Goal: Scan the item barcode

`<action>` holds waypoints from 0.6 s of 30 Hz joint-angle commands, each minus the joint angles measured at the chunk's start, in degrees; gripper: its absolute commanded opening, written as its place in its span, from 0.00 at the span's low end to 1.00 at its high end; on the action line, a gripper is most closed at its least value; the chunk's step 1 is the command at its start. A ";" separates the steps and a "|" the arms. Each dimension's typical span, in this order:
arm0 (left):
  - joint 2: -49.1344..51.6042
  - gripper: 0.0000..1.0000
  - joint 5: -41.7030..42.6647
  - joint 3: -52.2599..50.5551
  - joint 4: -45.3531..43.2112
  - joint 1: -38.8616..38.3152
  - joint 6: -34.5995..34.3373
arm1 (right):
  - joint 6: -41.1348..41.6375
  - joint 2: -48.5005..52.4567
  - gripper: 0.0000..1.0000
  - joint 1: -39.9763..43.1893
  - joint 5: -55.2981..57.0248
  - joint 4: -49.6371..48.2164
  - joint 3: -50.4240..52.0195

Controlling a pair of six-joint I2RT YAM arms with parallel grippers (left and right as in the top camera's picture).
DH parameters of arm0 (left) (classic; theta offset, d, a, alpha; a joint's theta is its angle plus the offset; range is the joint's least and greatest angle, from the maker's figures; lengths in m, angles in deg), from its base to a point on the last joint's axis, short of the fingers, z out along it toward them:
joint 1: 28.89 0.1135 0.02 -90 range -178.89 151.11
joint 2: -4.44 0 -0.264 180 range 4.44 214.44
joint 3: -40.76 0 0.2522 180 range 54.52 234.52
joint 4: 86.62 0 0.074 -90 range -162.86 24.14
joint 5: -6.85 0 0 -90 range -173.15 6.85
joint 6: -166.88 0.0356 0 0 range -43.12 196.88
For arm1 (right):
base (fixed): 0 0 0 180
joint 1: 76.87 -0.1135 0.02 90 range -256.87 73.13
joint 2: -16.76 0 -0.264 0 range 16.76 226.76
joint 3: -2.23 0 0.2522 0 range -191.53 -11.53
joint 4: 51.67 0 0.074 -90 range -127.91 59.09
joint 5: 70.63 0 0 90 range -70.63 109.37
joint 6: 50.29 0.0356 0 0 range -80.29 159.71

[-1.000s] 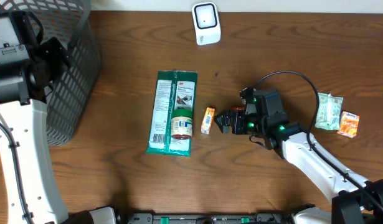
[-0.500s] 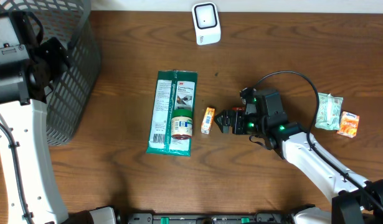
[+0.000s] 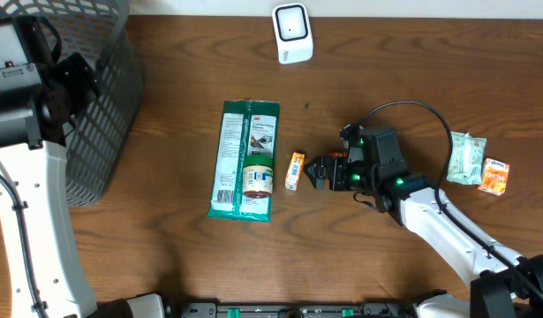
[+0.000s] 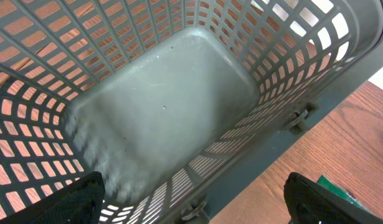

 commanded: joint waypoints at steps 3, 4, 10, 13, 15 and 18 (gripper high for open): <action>-0.07 0.93 -0.72 0.35 0.02 0.31 0.55 | -0.31 -0.87 0.99 0.28 0.31 0.09 0.26; -0.07 0.93 -0.72 0.35 0.02 0.31 0.55 | -0.31 -0.87 0.99 0.28 0.31 0.09 0.26; -0.07 0.93 -0.72 0.35 0.04 0.31 0.55 | -0.31 -0.87 0.99 0.28 0.31 0.09 0.26; -0.07 0.92 -0.72 0.35 0.02 0.31 0.55 | -0.31 -0.87 0.99 0.28 0.28 0.11 0.26; -0.07 0.92 -0.72 0.35 0.04 0.31 0.55 | -0.33 -0.87 0.99 0.28 -0.39 0.50 0.26; -0.07 0.92 -0.72 0.35 0.02 0.31 0.55 | -0.31 -0.90 0.99 0.79 -4.61 0.72 0.22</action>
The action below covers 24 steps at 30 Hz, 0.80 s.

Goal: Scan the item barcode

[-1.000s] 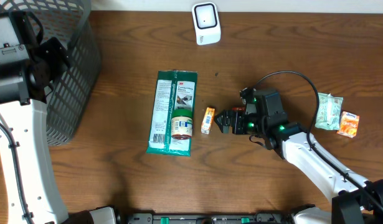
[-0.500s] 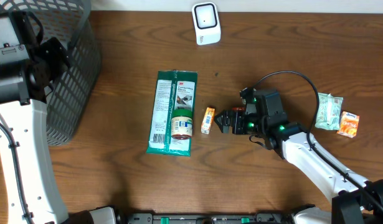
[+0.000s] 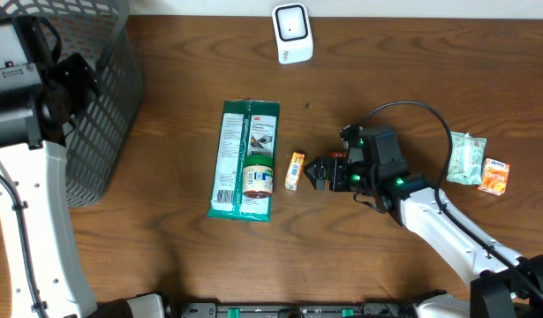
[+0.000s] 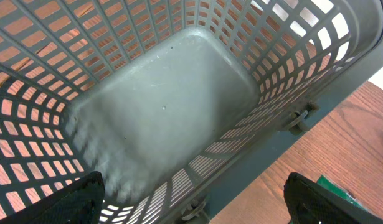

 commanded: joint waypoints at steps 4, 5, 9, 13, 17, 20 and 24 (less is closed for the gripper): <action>-0.07 0.92 -0.72 0.35 0.02 0.31 0.55 | -0.31 -1.01 0.99 3.52 -11.67 -0.50 -0.52; -0.07 0.92 -0.72 0.35 0.02 0.31 0.55 | -0.31 -1.01 0.99 4.39 -12.50 0.26 -0.96; -0.07 0.92 -0.72 0.35 0.02 0.31 0.55 | -0.83 -1.01 0.99 8.24 -13.62 8.07 -5.16; -0.07 0.92 -0.72 0.35 0.02 0.31 0.55 | -6.01 -1.01 0.99 10.43 -12.66 19.91 -12.59; -0.07 0.93 -0.72 0.35 0.02 0.31 0.55 | -8.68 -1.01 0.99 10.45 -4.55 30.75 -20.85; -0.07 0.93 -0.72 0.35 0.02 0.31 0.55 | -9.55 -1.01 0.99 10.40 -1.99 34.64 -24.61; -0.07 0.93 -0.72 0.35 0.02 0.31 0.57 | -9.53 -0.98 0.99 10.40 -2.03 34.75 -24.98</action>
